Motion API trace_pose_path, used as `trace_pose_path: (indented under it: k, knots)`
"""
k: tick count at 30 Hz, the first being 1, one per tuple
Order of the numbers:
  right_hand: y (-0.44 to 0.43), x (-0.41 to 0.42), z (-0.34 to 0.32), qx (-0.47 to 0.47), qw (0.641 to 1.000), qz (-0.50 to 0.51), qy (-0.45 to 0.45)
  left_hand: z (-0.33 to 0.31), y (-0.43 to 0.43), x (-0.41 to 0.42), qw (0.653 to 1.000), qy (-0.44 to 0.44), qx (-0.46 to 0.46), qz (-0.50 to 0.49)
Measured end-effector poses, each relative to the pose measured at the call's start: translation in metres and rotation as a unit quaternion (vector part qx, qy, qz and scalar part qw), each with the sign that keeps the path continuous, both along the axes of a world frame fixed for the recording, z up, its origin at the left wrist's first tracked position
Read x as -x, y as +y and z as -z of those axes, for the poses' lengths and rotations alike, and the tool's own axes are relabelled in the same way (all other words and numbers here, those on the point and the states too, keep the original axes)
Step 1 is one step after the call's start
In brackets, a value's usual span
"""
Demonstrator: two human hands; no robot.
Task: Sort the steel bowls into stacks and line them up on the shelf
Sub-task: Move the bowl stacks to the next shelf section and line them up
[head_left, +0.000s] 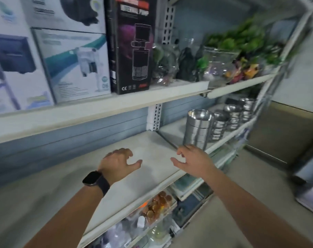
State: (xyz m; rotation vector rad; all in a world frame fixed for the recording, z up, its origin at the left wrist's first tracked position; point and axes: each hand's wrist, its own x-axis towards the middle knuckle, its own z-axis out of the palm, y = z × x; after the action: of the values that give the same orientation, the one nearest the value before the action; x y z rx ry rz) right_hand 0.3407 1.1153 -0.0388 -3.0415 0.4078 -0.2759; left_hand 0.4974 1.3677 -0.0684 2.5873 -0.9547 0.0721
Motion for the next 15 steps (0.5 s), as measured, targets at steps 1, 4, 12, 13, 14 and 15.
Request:
trace_pose_path:
  k: [1,4,12,13,14,15]
  knots:
    - [-0.006,0.004,0.001,0.003,1.0,0.011,0.001,0.0,-0.01,-0.003,1.0,0.012,0.004,0.009]
    - [-0.023,0.017,0.001,-0.002,0.999,0.051,0.014,0.002,-0.039,-0.006,0.999,0.035,0.011,0.031]
    - [-0.074,0.037,0.013,-0.015,0.994,0.112,0.001,0.009,-0.11,-0.002,0.994,0.05,-0.001,0.1]
    - [-0.082,0.039,0.014,-0.013,0.993,0.118,0.004,0.01,-0.12,-0.001,0.993,0.052,-0.002,0.104]
    - [-0.09,0.04,0.015,-0.015,0.992,0.123,0.007,0.012,-0.13,0.0,0.993,0.054,-0.004,0.106]
    - [-0.099,0.042,0.016,-0.016,0.992,0.126,0.006,0.013,-0.14,0.0,0.993,0.058,-0.006,0.107]
